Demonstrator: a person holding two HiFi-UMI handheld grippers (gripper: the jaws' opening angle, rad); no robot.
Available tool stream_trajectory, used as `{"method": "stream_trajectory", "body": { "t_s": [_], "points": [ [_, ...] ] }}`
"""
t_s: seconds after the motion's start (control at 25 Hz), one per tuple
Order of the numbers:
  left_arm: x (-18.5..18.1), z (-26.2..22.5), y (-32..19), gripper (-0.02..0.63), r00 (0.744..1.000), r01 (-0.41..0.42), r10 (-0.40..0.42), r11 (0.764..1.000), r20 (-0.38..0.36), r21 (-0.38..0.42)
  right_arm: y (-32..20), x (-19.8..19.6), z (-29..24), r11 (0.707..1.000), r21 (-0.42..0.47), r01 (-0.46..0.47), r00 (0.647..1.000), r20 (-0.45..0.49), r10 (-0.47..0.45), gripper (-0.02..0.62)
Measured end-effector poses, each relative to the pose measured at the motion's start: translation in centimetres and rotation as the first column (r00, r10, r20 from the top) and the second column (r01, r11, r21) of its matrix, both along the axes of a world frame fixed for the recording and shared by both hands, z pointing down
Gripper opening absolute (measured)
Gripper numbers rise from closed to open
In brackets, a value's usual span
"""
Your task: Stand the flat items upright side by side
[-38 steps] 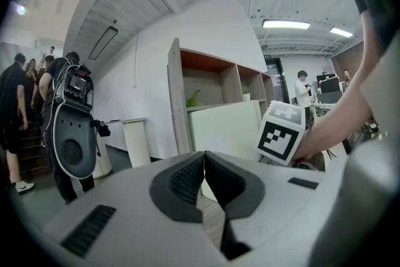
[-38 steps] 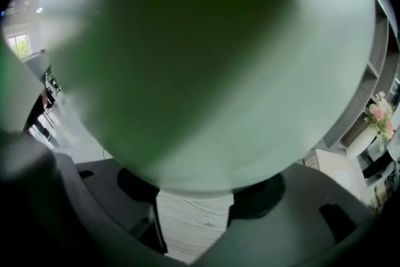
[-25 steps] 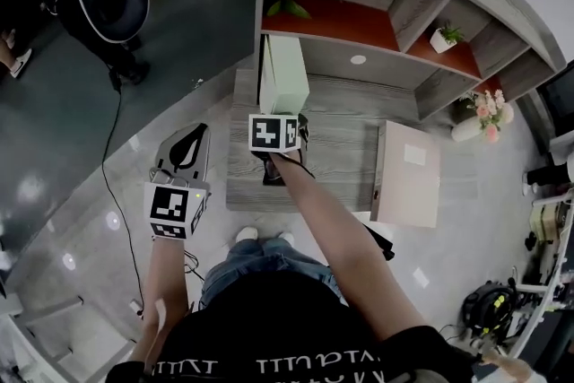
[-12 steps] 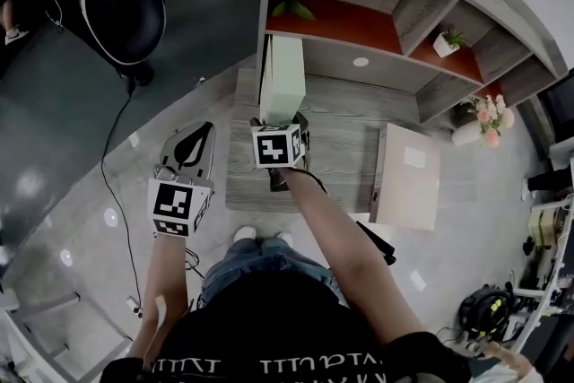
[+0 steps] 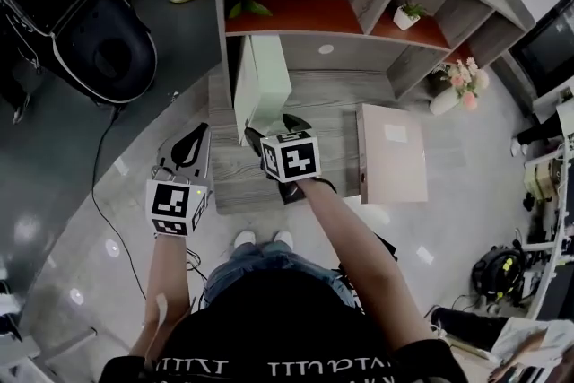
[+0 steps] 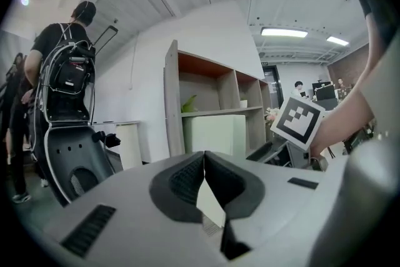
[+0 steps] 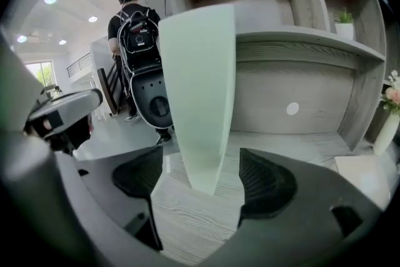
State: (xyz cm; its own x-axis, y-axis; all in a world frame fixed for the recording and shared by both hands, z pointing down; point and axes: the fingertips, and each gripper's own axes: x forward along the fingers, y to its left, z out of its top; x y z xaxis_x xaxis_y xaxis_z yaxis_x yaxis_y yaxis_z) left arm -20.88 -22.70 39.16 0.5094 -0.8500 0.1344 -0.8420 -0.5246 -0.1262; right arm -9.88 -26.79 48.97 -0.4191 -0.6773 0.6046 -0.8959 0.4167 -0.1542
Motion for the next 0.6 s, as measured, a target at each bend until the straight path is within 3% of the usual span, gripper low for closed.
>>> {"method": "stream_trajectory", "body": {
  "t_s": [0.2, 0.44, 0.6],
  "points": [
    [1.7, 0.0, 0.0, 0.014, 0.998, -0.06, 0.06, 0.998, -0.012, -0.001, -0.2, 1.3, -2.7, 0.987, 0.16, 0.022, 0.998, -0.055, -0.014, 0.374],
    [2.2, 0.1, 0.2, 0.014, 0.995, -0.094, 0.094, 0.996, -0.034, -0.005, 1.9, 1.8, -4.8, 0.985, 0.167, 0.053, 0.998, -0.044, -0.046, 0.374],
    [2.8, 0.1, 0.5, 0.014, 0.991, -0.121, 0.121, 0.993, -0.049, -0.001, 3.7, 3.6, -6.2, 0.983, 0.186, 0.009, 1.0, -0.014, -0.007, 0.373]
  ]
}}
